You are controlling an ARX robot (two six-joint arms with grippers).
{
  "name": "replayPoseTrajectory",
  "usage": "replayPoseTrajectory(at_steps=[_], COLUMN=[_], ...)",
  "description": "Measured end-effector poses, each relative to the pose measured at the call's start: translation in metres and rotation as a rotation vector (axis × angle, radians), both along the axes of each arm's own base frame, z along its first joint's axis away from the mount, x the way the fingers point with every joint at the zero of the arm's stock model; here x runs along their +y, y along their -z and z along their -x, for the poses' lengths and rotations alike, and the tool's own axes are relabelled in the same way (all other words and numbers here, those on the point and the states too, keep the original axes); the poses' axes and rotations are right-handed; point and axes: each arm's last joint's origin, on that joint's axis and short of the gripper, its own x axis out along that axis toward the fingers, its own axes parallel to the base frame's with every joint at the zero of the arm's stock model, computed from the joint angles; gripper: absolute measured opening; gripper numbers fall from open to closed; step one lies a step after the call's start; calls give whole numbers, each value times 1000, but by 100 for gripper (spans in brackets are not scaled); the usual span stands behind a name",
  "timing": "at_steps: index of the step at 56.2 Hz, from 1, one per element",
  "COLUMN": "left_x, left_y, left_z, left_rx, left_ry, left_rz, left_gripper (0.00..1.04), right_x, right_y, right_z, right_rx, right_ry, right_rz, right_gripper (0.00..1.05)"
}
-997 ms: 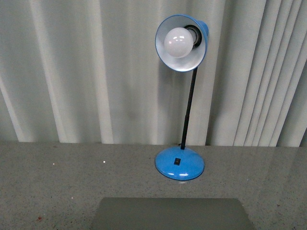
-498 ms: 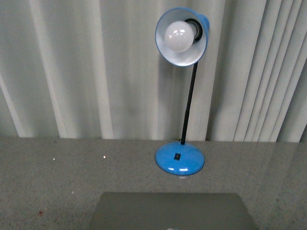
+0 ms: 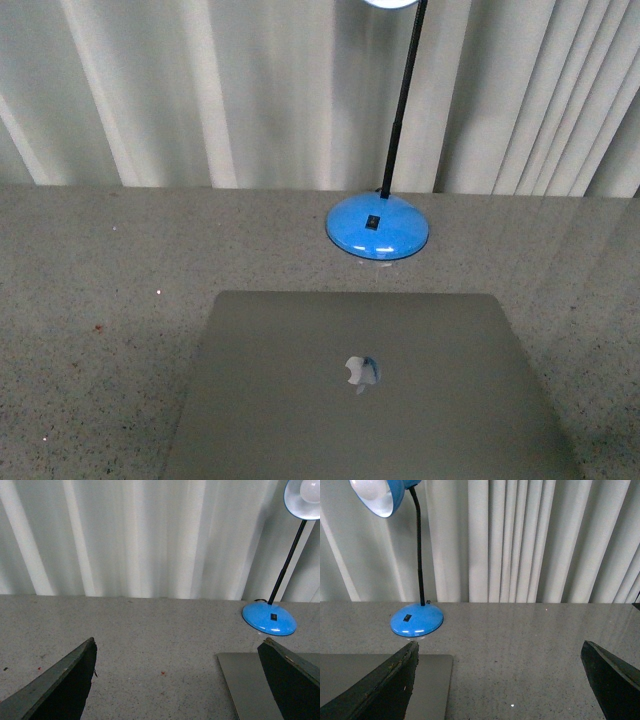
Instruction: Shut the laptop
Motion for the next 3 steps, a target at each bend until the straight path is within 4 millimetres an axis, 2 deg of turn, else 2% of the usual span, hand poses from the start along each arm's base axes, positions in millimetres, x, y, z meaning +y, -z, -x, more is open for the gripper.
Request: replayPoseTrajectory(at_steps=[3], left_x=[0], left_y=[0], left_z=[0], left_rx=[0], left_ry=[0], left_rz=[0], left_gripper=[98], right_x=[0], right_y=[0], right_z=[0], right_rx=[0], right_ry=[0], right_rz=[0], right_gripper=[97])
